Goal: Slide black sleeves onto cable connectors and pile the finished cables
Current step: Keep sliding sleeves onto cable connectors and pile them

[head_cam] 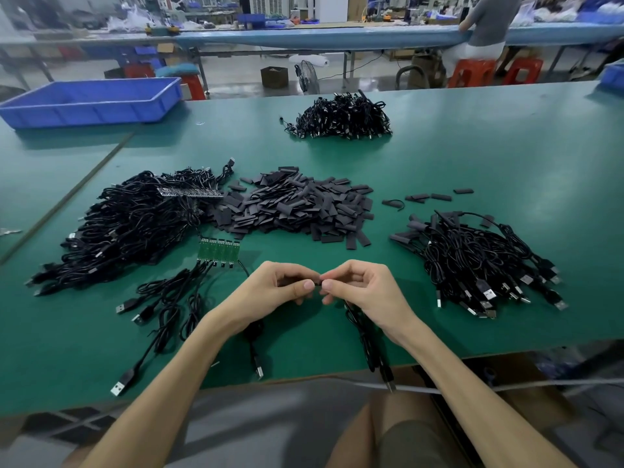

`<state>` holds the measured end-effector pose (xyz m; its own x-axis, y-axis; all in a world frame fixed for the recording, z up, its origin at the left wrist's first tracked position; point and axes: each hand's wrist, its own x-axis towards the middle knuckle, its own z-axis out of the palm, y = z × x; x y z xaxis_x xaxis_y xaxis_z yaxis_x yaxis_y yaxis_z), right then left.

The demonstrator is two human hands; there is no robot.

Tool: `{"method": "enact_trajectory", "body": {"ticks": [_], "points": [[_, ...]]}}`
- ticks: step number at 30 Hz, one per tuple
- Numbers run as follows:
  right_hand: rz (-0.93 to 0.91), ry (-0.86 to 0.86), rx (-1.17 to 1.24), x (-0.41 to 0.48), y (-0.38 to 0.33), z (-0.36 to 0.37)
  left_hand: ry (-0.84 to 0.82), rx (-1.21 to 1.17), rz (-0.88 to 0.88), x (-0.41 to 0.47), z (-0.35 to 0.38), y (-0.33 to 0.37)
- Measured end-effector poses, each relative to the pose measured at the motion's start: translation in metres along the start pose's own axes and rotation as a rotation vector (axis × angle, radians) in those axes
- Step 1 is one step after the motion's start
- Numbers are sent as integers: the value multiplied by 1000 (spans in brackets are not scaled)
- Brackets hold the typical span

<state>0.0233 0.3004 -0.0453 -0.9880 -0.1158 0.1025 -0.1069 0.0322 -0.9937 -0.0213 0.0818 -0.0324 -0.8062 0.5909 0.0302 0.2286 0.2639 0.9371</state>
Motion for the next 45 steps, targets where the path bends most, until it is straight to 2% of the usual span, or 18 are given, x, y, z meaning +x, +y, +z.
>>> {"method": "enact_trajectory", "body": {"ticks": [3, 16, 32, 45], "points": [[13, -6, 16, 0, 0, 0, 57, -52, 14, 0, -1, -2], [32, -22, -42, 2, 2, 2, 92, -77, 53, -2, 1, -7], [54, -44, -84, -1, -4, 2, 123, 104, 126, -4, 6, -3], [53, -59, -76, -2, -5, 2, 127, 58, 112, -3, 5, -6]]}}
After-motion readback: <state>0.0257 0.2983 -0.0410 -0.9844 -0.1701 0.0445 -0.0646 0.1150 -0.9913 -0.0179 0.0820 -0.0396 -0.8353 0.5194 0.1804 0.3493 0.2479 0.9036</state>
